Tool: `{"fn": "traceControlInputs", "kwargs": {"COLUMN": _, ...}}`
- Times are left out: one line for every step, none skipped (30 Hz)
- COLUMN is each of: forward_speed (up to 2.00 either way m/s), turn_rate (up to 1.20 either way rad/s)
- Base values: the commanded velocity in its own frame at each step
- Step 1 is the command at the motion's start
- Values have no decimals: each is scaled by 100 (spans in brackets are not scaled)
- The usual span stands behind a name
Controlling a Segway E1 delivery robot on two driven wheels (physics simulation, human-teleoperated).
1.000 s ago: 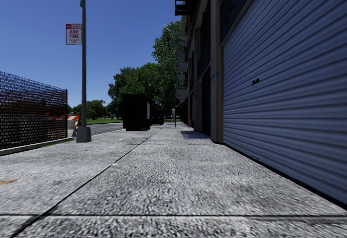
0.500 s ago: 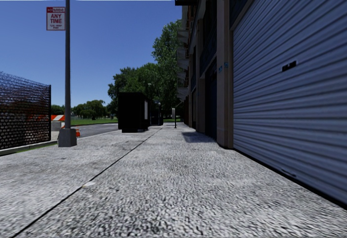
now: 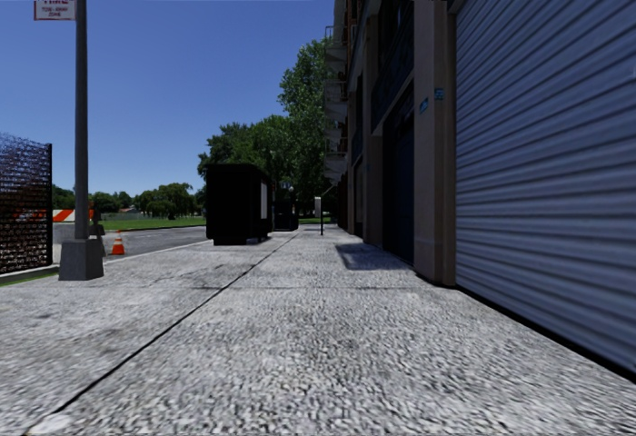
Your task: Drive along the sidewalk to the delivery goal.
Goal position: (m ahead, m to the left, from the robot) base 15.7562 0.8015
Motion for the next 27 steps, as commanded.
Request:
{"fn": "traceControlInputs", "kwargs": {"forward_speed": 193, "turn_rate": 0}}
{"fn": "traceControlInputs", "kwargs": {"forward_speed": 196, "turn_rate": 0}}
{"fn": "traceControlInputs", "kwargs": {"forward_speed": 196, "turn_rate": 0}}
{"fn": "traceControlInputs", "kwargs": {"forward_speed": 197, "turn_rate": 0}}
{"fn": "traceControlInputs", "kwargs": {"forward_speed": 197, "turn_rate": 0}}
{"fn": "traceControlInputs", "kwargs": {"forward_speed": 197, "turn_rate": 0}}
{"fn": "traceControlInputs", "kwargs": {"forward_speed": 197, "turn_rate": 0}}
{"fn": "traceControlInputs", "kwargs": {"forward_speed": 197, "turn_rate": 0}}
{"fn": "traceControlInputs", "kwargs": {"forward_speed": 197, "turn_rate": 0}}
{"fn": "traceControlInputs", "kwargs": {"forward_speed": 197, "turn_rate": 0}}
{"fn": "traceControlInputs", "kwargs": {"forward_speed": 197, "turn_rate": 0}}
{"fn": "traceControlInputs", "kwargs": {"forward_speed": 197, "turn_rate": 0}}
{"fn": "traceControlInputs", "kwargs": {"forward_speed": 194, "turn_rate": 0}}
{"fn": "traceControlInputs", "kwargs": {"forward_speed": 192, "turn_rate": 0}}
{"fn": "traceControlInputs", "kwargs": {"forward_speed": 191, "turn_rate": 0}}
{"fn": "traceControlInputs", "kwargs": {"forward_speed": 191, "turn_rate": 0}}
{"fn": "traceControlInputs", "kwargs": {"forward_speed": 190, "turn_rate": 0}}
{"fn": "traceControlInputs", "kwargs": {"forward_speed": 189, "turn_rate": 0}}
{"fn": "traceControlInputs", "kwargs": {"forward_speed": 189, "turn_rate": 0}}
{"fn": "traceControlInputs", "kwargs": {"forward_speed": 188, "turn_rate": 0}}
{"fn": "traceControlInputs", "kwargs": {"forward_speed": 188, "turn_rate": 0}}
{"fn": "traceControlInputs", "kwargs": {"forward_speed": 187, "turn_rate": 0}}
{"fn": "traceControlInputs", "kwargs": {"forward_speed": 187, "turn_rate": 0}}
{"fn": "traceControlInputs", "kwargs": {"forward_speed": 186, "turn_rate": 0}}
{"fn": "traceControlInputs", "kwargs": {"forward_speed": 186, "turn_rate": 0}}
{"fn": "traceControlInputs", "kwargs": {"forward_speed": 186, "turn_rate": 0}}
{"fn": "traceControlInputs", "kwargs": {"forward_speed": 186, "turn_rate": 0}}
